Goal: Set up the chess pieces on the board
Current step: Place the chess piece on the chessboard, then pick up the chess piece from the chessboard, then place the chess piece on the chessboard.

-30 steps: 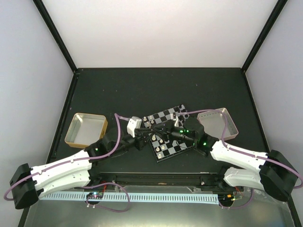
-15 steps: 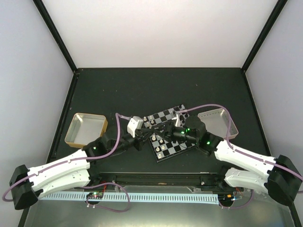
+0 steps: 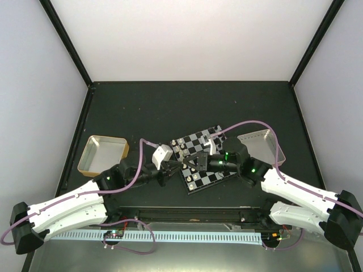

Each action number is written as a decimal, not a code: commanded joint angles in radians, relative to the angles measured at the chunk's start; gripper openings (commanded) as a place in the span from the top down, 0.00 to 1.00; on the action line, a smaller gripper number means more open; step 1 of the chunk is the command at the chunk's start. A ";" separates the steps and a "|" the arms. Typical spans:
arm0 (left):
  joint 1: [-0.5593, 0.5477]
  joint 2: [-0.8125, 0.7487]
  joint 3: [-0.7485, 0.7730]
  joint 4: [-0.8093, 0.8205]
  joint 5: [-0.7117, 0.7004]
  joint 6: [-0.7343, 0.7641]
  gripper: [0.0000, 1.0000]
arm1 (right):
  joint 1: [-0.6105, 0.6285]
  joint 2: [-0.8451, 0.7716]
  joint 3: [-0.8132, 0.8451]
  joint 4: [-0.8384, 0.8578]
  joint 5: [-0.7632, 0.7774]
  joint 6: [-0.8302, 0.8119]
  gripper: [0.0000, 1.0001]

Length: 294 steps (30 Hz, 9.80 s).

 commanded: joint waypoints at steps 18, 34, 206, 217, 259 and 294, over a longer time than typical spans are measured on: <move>0.003 -0.011 0.056 0.039 0.074 0.032 0.98 | -0.004 0.015 -0.050 0.188 -0.065 0.074 0.72; 0.003 -0.046 -0.004 0.150 0.054 -0.064 0.78 | -0.004 0.023 -0.212 0.542 -0.025 0.363 0.96; 0.005 1.272 0.935 -0.507 -0.080 -0.100 0.90 | -0.103 -0.669 -0.159 -0.745 0.922 0.121 0.40; 0.013 1.198 0.860 -0.458 -0.045 -0.083 0.99 | -0.103 -0.651 -0.235 -0.592 0.720 0.049 0.40; 0.144 0.716 0.531 -0.221 0.453 -0.147 0.99 | -0.103 -0.402 -0.274 -0.095 0.281 0.059 0.69; 0.175 0.030 0.188 -0.413 -0.519 -0.218 0.39 | 0.105 0.256 0.304 -0.687 0.511 -0.308 0.99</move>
